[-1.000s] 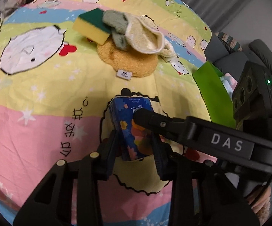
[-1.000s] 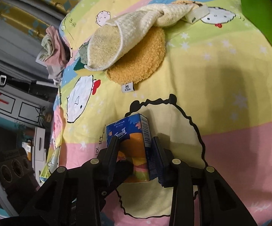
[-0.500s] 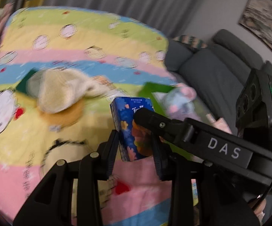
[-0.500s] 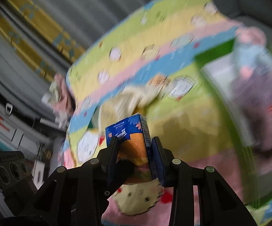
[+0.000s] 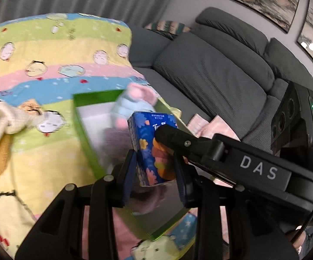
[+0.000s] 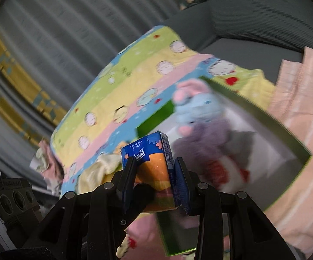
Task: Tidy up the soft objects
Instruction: 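Carry the tissue pack into the green box and release it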
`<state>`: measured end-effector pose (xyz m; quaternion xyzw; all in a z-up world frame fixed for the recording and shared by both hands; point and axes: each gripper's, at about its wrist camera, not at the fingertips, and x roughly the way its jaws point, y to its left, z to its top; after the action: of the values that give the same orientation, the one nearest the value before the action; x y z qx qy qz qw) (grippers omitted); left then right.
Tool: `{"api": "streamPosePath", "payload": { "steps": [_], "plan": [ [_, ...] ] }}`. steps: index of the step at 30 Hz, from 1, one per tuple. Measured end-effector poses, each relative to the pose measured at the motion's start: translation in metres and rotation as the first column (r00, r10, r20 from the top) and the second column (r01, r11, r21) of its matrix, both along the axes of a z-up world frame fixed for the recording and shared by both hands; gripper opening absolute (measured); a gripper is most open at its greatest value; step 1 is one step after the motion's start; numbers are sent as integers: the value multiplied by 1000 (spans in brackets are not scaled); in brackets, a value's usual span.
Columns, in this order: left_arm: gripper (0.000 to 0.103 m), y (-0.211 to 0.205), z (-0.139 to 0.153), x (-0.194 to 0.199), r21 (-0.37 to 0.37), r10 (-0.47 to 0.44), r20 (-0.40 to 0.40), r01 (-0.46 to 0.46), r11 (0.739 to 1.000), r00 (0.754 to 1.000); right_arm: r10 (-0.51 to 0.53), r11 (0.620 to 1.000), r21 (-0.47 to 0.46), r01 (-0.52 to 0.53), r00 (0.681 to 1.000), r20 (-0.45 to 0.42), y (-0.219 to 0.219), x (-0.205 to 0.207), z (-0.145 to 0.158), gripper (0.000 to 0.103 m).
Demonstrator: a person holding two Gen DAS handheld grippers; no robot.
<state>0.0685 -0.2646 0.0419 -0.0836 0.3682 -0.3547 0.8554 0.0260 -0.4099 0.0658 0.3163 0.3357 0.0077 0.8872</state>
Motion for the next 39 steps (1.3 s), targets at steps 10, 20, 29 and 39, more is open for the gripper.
{"api": "streamPosePath", "payload": {
  "steps": [10, 20, 29, 39],
  "plan": [
    [32, -54, -22, 3, 7, -92, -85, 93, 996, 992, -104, 994, 12, 106, 989, -101, -54, -3, -23, 38],
    [30, -70, -42, 12, -5, -117, -197, 118, 993, 973, -149, 989, -9, 150, 969, -195, -73, 0, -42, 38],
    [31, -69, -46, 14, -24, -102, -252, 99, 995, 962, -158, 987, -14, 159, 964, -215, -75, 2, -45, 39],
    [75, -51, -18, -7, 63, -29, -131, 38, 997, 991, -163, 986, 21, 167, 980, -115, -65, -9, -28, 77]
  ]
}}
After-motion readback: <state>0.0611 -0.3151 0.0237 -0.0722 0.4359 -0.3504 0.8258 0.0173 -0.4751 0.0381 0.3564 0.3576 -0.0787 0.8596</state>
